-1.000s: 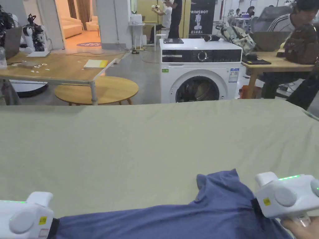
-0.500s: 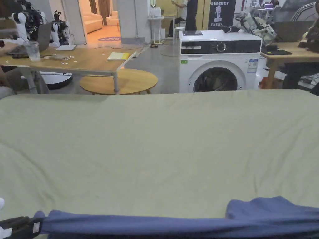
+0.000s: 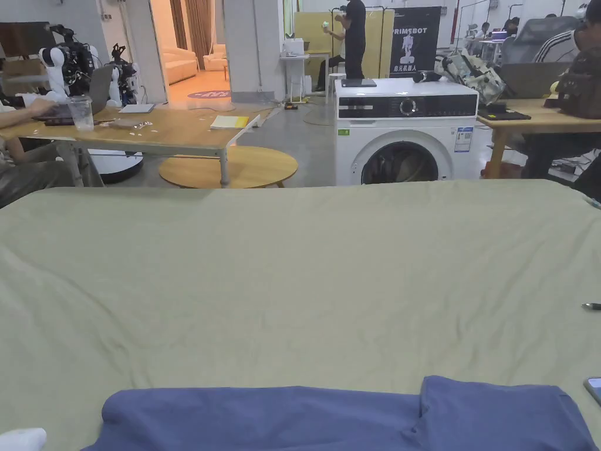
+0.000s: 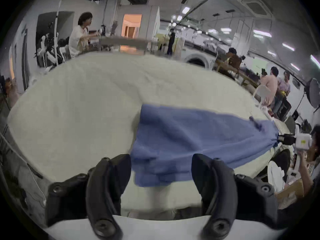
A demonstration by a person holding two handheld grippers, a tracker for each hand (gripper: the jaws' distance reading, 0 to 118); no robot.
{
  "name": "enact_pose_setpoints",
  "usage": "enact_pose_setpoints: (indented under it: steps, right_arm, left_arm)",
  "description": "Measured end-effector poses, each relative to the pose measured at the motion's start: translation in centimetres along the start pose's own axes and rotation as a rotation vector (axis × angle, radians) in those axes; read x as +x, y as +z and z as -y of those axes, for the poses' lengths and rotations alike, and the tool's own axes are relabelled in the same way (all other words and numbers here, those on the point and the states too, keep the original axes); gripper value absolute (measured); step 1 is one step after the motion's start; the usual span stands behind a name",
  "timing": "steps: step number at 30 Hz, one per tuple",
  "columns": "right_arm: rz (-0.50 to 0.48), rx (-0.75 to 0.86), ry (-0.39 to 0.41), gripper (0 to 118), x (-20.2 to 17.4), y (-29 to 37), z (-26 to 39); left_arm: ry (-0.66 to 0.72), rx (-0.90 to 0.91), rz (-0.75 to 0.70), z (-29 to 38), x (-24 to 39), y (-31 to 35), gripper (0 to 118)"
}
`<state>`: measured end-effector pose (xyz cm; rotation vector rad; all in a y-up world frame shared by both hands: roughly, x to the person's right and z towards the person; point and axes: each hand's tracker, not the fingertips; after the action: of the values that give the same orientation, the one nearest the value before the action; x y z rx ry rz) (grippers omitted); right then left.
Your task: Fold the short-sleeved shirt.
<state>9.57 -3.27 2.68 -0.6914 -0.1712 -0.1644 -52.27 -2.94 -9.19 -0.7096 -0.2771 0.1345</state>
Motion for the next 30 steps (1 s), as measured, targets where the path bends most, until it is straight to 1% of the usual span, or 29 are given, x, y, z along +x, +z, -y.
enact_pose_setpoints:
  steps: [1,2,4,5,8,10,11,12,13,14,15,16,18,20,22,23,24,25,26,27,29,30]
  right_arm:
    - [-0.036,0.035,-0.032,45,-0.2,0.7,-0.7]
    - [-0.057,0.078,-0.038,45,-0.6,1.6,-1.6]
    - [-0.071,0.151,-0.001,45,-2.3,2.4,-3.3]
    - [-0.080,0.183,0.020,45,-3.4,2.7,-4.2]
    - [-0.138,0.248,0.047,45,-6.9,2.9,-6.1]
    - [-0.157,0.239,0.055,45,-8.8,1.9,-6.7]
    - [-0.175,0.225,0.059,45,-9.7,1.3,-7.0]
    - [-0.198,0.200,0.064,43,-10.5,0.8,-7.2]
    - [-0.196,0.180,0.064,34,-11.3,0.4,-7.3]
    - [-0.196,0.176,0.067,19,-12.0,0.0,-7.0]
    - [-0.192,0.177,0.071,3,-12.4,-0.3,-6.8]
    - [-0.188,0.177,0.079,0,-12.9,-0.7,-6.8]
    - [-0.200,0.165,0.085,0,-13.3,-1.1,-6.7]
    - [-0.213,0.159,0.077,0,-13.5,-1.5,-6.6]
    - [-0.224,0.150,0.083,0,-13.3,-1.5,-6.6]
    - [-0.228,0.147,0.085,0,-13.1,-1.5,-6.5]
    - [-0.232,0.145,0.087,0,-12.9,-1.4,-6.4]
    - [-0.232,0.144,0.088,0,-12.6,-1.3,-6.2]
    - [-0.228,0.140,0.082,0,-12.4,-1.2,-6.0]
    - [-0.230,0.129,0.068,0,-12.1,-1.2,-5.9]
    - [-0.243,0.101,0.029,0,-11.4,-1.5,-5.4]
    - [-0.240,0.096,0.023,0,-11.2,-1.6,-5.3]
  left_arm:
    - [-0.029,0.044,-0.014,-1.0,1.0,0.8,74]
    - [-0.089,0.096,-0.035,-2.2,2.4,1.5,74]
    - [-0.186,0.167,-0.039,-4.2,5.0,2.8,74]
    - [-0.213,0.203,-0.026,-5.2,6.4,3.3,74]
    - [-0.229,0.297,0.021,-7.3,9.4,3.5,74]
    - [-0.241,0.309,0.033,-8.1,10.9,2.8,73]
    - [-0.237,0.302,0.038,-8.2,11.5,2.3,68]
    - [-0.224,0.301,0.046,-8.3,11.9,2.0,58]
    - [-0.200,0.295,0.063,-8.2,12.1,1.8,31]
    - [-0.183,0.278,0.093,-8.1,12.3,1.6,5]
    - [-0.185,0.282,0.091,-7.8,12.5,1.6,0]
    - [-0.190,0.291,0.087,-7.6,12.6,1.7,0]
    - [-0.173,0.267,0.077,-7.7,12.0,1.7,0]
    - [-0.093,0.244,0.121,-7.9,10.2,1.9,0]
    - [0.010,0.225,0.165,-8.5,7.0,2.2,0]
    - [0.049,0.222,0.197,-8.6,4.9,2.4,5]
    - [0.090,0.224,0.216,-8.5,2.8,2.5,27]
    - [0.156,0.224,0.228,-8.4,0.5,2.5,70]
    - [0.227,0.182,0.239,-8.2,-1.7,1.9,96]
    - [0.284,0.118,0.254,-7.9,-3.4,1.0,101]
    - [0.391,0.065,0.299,-6.7,-6.8,-0.7,100]
    - [0.432,0.032,0.303,-6.2,-8.0,-1.6,100]
